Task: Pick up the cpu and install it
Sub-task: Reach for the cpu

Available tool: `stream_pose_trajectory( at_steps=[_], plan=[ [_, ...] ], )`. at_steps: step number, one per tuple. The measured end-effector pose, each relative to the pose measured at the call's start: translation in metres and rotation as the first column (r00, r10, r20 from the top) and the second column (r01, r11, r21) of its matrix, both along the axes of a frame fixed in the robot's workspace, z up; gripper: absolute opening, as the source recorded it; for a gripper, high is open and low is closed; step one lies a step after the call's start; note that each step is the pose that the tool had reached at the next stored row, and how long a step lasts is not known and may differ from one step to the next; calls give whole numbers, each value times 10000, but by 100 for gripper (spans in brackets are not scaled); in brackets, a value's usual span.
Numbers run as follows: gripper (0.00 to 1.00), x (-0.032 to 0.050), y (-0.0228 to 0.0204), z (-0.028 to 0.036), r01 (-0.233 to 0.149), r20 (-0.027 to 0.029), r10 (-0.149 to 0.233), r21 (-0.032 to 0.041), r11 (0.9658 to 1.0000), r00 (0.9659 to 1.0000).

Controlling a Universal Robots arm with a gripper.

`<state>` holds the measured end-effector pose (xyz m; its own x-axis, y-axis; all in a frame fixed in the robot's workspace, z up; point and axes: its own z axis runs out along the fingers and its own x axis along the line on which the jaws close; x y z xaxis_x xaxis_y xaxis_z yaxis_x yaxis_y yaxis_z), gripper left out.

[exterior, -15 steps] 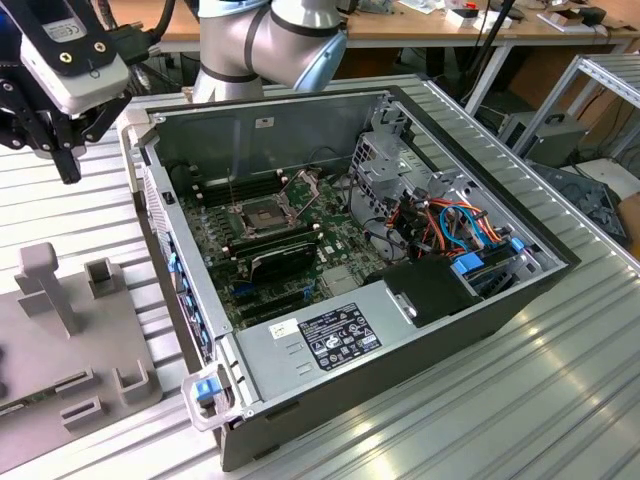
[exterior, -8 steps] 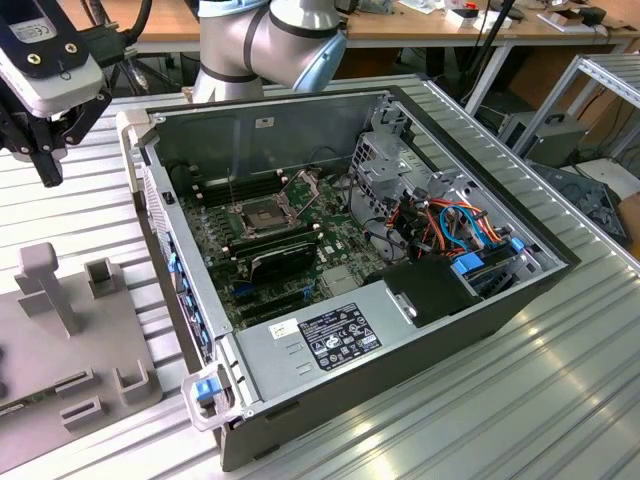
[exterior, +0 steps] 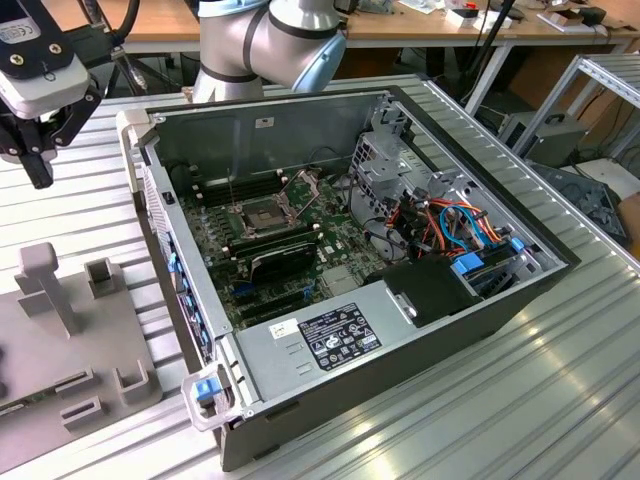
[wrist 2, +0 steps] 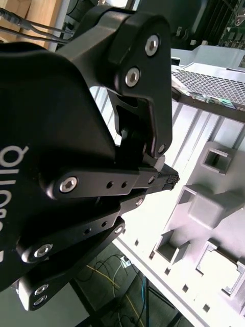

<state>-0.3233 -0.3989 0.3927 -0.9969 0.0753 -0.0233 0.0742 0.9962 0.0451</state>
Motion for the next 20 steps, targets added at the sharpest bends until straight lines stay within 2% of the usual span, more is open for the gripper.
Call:
stream_pose_trajectory(
  at_steps=[20],
  plan=[
    [11, -122, 0, -13, 0, 0, 0, 0, 10000, 10000]
  ],
)
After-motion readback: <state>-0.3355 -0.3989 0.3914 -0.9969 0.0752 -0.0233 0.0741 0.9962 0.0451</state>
